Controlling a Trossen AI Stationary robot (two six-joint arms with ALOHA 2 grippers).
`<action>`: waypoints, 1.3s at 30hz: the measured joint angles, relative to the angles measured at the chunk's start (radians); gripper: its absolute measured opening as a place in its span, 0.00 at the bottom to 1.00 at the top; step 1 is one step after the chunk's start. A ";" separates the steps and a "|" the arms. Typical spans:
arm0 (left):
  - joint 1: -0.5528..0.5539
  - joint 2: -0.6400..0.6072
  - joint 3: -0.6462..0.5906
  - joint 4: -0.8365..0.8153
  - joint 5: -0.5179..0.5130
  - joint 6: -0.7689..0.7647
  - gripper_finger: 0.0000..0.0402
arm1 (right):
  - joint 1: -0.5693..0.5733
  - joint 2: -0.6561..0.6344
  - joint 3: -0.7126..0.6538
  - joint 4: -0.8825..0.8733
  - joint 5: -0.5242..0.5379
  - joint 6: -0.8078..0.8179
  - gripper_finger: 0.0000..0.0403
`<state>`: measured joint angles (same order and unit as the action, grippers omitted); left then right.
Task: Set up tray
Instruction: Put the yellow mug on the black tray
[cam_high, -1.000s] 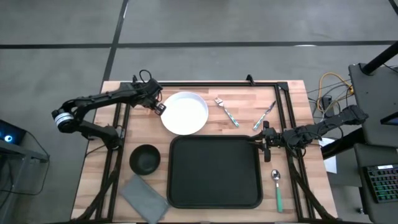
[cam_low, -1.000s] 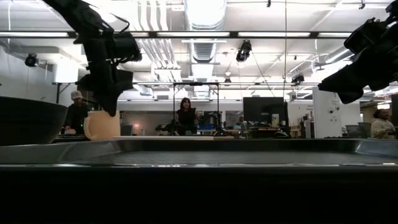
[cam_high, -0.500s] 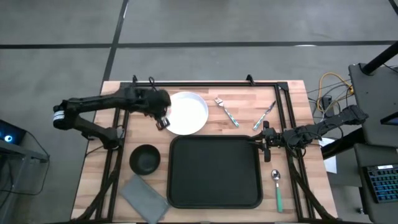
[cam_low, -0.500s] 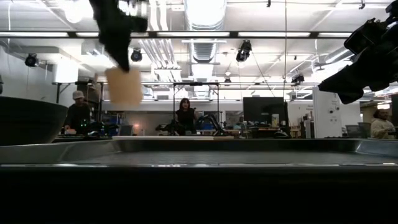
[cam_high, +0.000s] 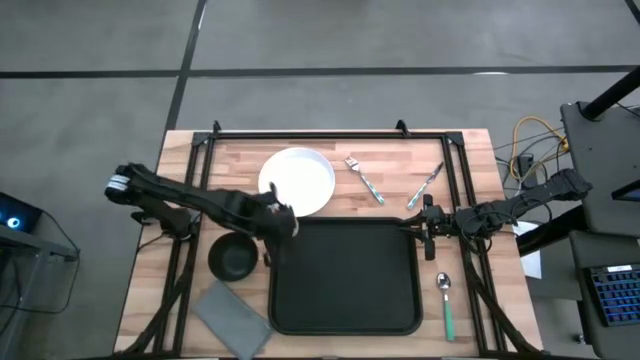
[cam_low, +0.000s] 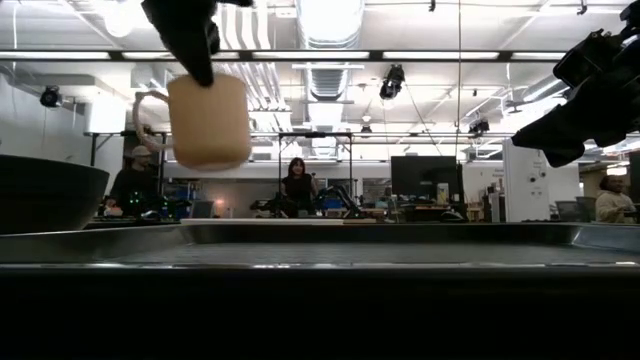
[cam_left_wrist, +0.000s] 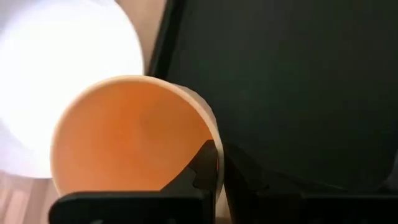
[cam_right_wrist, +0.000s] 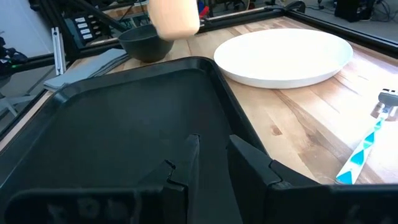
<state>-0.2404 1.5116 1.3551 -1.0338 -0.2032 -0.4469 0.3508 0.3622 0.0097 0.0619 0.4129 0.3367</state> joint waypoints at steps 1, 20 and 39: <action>-0.007 0.025 0.013 0.006 0.000 0.000 0.00 | 0.000 0.001 0.000 0.000 0.000 0.000 0.18; -0.045 0.205 0.056 0.022 0.020 0.008 0.00 | 0.000 0.000 0.000 0.000 0.003 -0.007 0.18; -0.013 0.202 -0.050 0.107 0.042 0.048 0.03 | 0.000 0.000 0.000 -0.001 -0.020 -0.003 0.20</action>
<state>-0.2539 1.7141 1.3048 -0.9270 -0.1615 -0.3994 0.3508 0.3618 0.0097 0.0606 0.3926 0.3332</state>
